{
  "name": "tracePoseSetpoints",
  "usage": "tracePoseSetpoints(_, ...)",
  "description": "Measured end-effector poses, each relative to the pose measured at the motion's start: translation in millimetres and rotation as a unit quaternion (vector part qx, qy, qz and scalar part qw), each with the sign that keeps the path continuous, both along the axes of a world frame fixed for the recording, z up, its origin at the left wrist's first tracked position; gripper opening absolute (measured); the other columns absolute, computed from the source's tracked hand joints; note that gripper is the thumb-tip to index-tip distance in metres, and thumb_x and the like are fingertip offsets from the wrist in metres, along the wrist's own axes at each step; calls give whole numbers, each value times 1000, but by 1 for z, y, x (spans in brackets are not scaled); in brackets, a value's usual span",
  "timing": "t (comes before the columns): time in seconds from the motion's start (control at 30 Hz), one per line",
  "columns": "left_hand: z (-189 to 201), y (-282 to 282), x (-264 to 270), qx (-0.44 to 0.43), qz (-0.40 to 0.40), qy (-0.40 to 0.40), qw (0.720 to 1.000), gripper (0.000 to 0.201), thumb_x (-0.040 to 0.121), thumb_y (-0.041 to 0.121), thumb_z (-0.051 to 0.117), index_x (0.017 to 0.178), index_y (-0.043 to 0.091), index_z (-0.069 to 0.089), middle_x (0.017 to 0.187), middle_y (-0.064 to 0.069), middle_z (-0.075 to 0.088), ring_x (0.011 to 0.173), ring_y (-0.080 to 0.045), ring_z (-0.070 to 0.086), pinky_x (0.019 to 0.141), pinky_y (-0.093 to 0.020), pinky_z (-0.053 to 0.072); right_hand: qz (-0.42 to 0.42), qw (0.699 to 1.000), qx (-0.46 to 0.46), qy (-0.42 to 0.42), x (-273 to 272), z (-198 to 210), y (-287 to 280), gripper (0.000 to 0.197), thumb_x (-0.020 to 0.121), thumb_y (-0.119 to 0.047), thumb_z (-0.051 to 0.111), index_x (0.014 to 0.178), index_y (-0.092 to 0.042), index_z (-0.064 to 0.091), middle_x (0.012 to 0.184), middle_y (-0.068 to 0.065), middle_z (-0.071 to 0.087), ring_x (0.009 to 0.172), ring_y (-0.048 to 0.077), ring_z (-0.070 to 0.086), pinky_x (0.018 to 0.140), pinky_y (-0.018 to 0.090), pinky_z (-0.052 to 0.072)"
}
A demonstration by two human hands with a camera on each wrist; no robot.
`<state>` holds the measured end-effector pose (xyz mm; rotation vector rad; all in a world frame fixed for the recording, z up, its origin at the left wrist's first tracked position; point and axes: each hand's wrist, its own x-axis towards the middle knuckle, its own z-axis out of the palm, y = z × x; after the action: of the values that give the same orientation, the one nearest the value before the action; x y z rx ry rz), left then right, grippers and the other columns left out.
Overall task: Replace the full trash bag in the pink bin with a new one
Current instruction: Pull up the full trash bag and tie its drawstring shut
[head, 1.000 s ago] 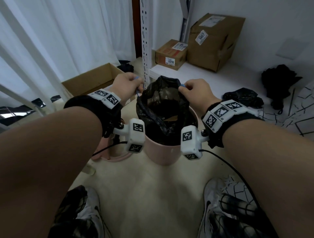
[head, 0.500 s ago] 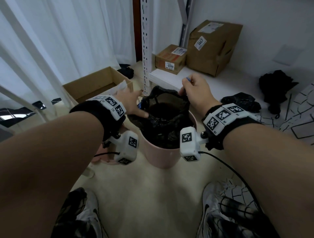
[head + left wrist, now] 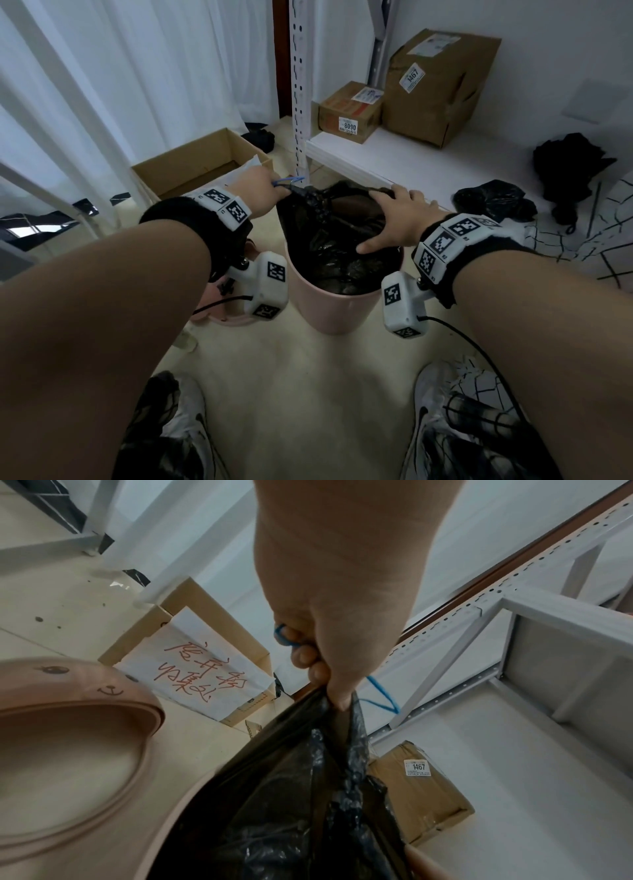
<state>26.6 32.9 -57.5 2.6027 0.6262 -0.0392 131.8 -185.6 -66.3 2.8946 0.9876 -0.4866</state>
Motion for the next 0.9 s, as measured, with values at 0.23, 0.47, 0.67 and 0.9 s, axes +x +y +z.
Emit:
tracePoseSetpoints(0.23, -1, 3, -2, -154, 52, -80, 983, 31, 87, 27, 63, 62, 16, 48, 55, -1, 37, 48, -15, 35, 55, -28, 27, -49, 986, 148, -61, 9, 6, 4, 22, 87, -4, 52, 104, 0, 65, 113, 20, 63, 108, 36, 56, 87, 34, 45)
tracePoseSetpoints(0.47, 7, -6, -1, -198, 85, -179, 960, 24, 90, 22, 60, 71, 8, 56, 58, -2, 44, 44, -8, 41, 47, -20, 32, -72, 948, 305, -53, 9, 18, 12, 31, 85, -1, 50, 112, -3, 64, 118, 16, 63, 112, 29, 55, 95, 28, 40)
tracePoseSetpoints(0.67, 35, -19, 13, -275, 99, -276, 916, 25, 92, 18, 54, 69, 9, 56, 64, -3, 51, 59, -10, 43, 56, -17, 35, -65, 911, 407, 35, 1, 26, 24, 37, 85, -1, 49, 120, -9, 53, 83, 0, 50, 80, 17, 47, 65, 24, 38)
tracePoseSetpoints(0.9, 56, -30, 16, -352, 98, -266, 892, 23, 86, 12, 55, 64, 11, 53, 71, -6, 51, 71, -18, 50, 72, -27, 38, -68, 904, 421, 32, 2, 37, 21, 35, 90, -5, 46, 124, -11, 52, 89, 3, 54, 65, 5, 45, 56, 12, 34)
